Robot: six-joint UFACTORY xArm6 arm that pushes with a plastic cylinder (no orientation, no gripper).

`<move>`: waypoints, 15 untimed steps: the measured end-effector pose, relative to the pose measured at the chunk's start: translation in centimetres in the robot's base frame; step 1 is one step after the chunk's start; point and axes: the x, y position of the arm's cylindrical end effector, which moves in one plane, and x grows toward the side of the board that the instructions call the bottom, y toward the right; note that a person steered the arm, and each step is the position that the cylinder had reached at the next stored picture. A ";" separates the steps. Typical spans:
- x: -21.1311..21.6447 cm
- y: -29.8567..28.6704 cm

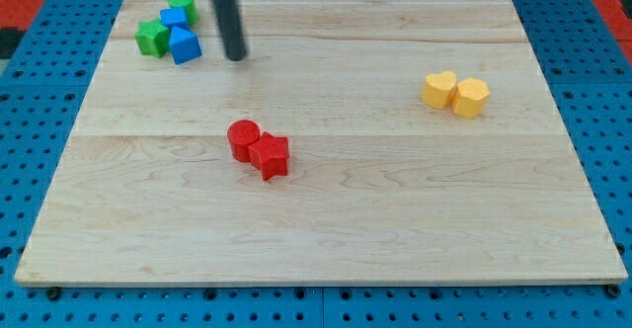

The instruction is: Slide the yellow heart towards the group of blocks

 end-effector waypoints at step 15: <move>-8.8 9.9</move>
